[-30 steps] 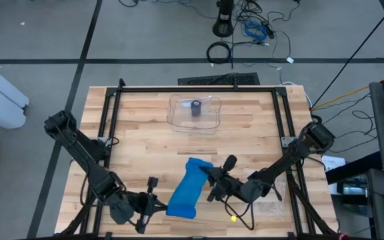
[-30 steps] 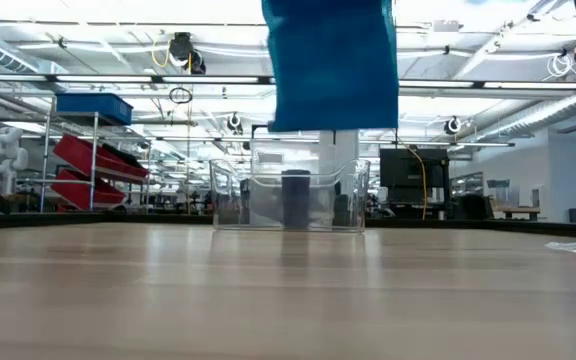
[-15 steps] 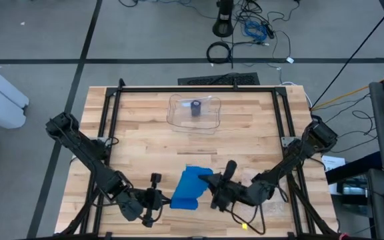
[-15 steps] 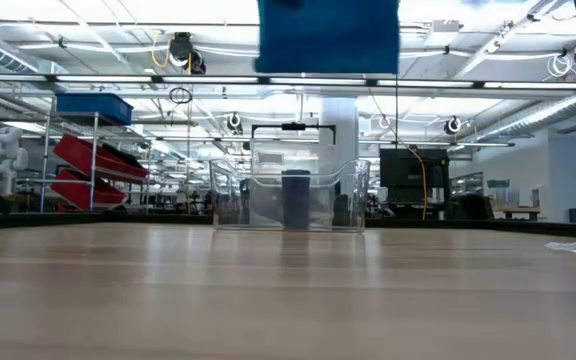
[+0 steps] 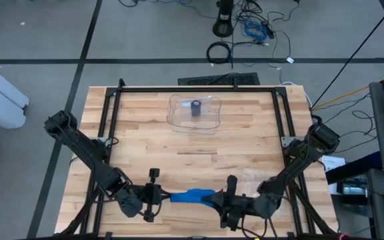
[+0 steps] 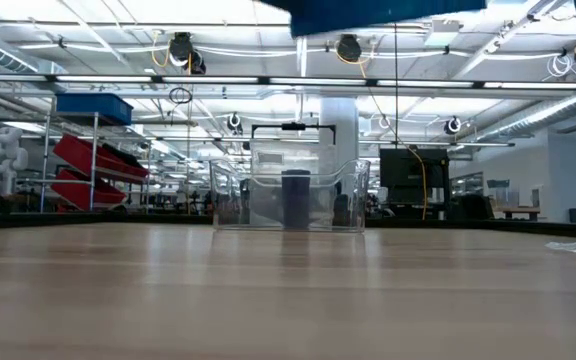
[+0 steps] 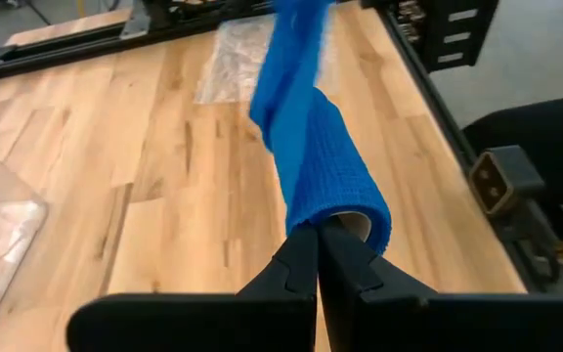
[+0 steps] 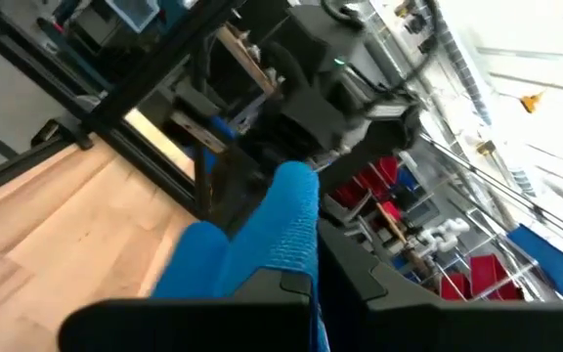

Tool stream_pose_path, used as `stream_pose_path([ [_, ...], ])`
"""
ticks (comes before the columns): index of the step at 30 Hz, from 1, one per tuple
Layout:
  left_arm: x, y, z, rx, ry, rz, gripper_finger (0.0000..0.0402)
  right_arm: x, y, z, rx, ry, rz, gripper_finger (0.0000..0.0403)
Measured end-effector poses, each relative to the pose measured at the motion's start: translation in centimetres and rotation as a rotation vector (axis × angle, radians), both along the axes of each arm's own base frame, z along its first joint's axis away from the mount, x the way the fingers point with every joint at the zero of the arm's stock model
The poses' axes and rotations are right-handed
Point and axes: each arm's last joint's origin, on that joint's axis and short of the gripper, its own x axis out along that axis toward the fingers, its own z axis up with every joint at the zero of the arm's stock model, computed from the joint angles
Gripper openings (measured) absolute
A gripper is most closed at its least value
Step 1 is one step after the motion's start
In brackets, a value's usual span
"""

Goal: Roll bandage
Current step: Roll the blue bandage

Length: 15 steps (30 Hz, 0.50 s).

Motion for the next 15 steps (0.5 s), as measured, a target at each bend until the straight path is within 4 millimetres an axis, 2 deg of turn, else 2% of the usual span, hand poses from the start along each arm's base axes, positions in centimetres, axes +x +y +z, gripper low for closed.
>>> stream_pose_path([
  [15,0.6,1.0,0.2,0.034,-0.009,0.039,0.0000,1.0,0.9,-3.8,-0.130,0.102,-0.006,0.0006],
])
